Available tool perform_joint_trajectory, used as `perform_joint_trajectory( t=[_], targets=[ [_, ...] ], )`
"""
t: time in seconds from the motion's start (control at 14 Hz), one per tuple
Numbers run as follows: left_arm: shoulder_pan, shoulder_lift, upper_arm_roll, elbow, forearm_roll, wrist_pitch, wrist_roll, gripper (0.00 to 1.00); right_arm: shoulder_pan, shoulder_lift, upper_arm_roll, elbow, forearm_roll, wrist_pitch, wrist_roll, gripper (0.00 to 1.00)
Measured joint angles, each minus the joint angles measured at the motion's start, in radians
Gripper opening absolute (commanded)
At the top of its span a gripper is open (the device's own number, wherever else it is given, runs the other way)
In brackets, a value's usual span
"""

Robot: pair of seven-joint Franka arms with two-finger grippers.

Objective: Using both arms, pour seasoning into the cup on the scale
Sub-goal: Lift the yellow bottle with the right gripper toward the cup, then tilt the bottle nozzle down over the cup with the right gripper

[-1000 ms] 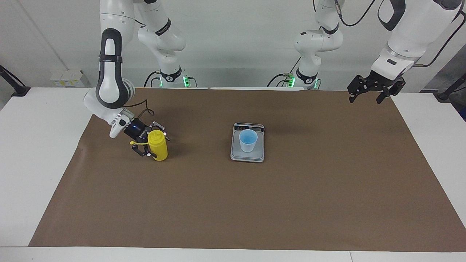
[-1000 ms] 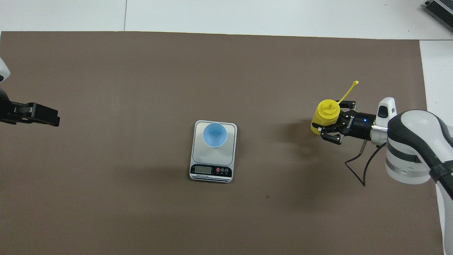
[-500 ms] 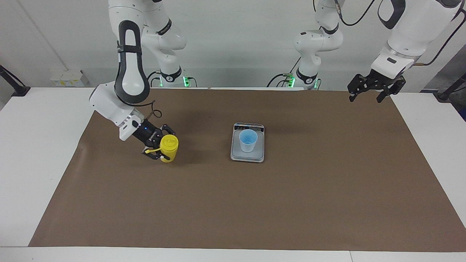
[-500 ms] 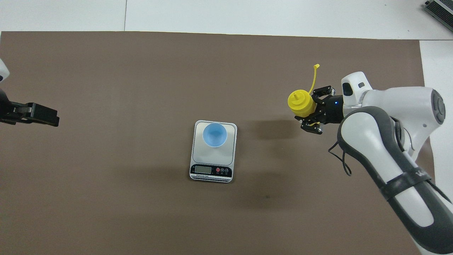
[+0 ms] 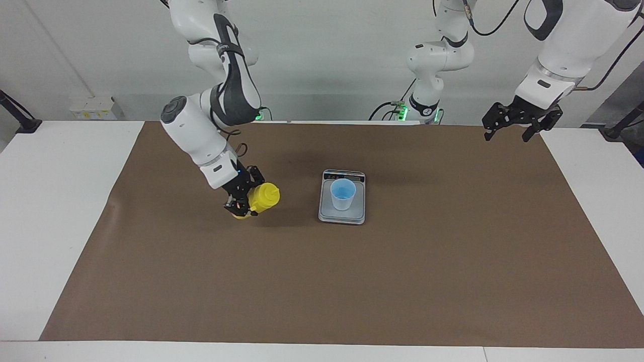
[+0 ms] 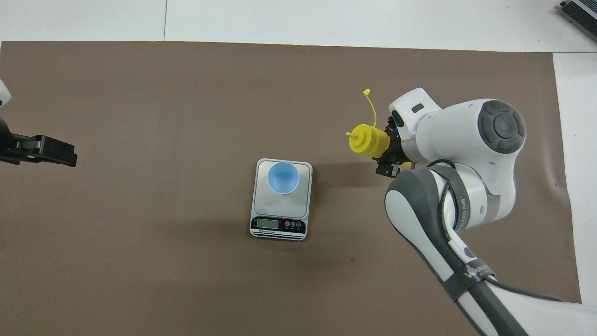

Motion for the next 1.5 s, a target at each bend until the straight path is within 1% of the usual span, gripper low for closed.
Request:
perform_joint_trajectory(
  t=[0.21, 0.36, 0.64, 0.79, 1.0, 1.21, 1.36, 1.5],
  targets=[
    [0.000, 0.000, 0.000, 0.000, 0.000, 0.000, 0.000, 1.00, 0.049, 0.010, 0.000, 0.059, -0.170, -0.082, 0.061, 0.00],
    [0.000, 0.000, 0.000, 0.000, 0.000, 0.000, 0.000, 1.00, 0.076, 0.021, 0.001, 0.106, -0.250, -0.132, 0.081, 0.00],
    [0.000, 0.000, 0.000, 0.000, 0.000, 0.000, 0.000, 1.00, 0.150, 0.056, 0.003, 0.158, -0.433, -0.193, 0.117, 0.00],
    [0.000, 0.000, 0.000, 0.000, 0.000, 0.000, 0.000, 1.00, 0.170, 0.074, 0.003, 0.195, -0.510, -0.210, 0.132, 0.00],
    [0.000, 0.000, 0.000, 0.000, 0.000, 0.000, 0.000, 1.00, 0.222, 0.096, 0.004, 0.219, -0.662, -0.212, 0.199, 0.00],
    [0.000, 0.000, 0.000, 0.000, 0.000, 0.000, 0.000, 1.00, 0.297, 0.110, 0.007, 0.219, -0.854, -0.201, 0.236, 0.00],
    [0.000, 0.000, 0.000, 0.000, 0.000, 0.000, 0.000, 1.00, 0.315, 0.114, 0.008, 0.213, -0.899, -0.163, 0.237, 0.00],
    [0.000, 0.000, 0.000, 0.000, 0.000, 0.000, 0.000, 1.00, 0.319, 0.115, 0.009, 0.199, -0.997, -0.126, 0.237, 0.00]
  ],
)
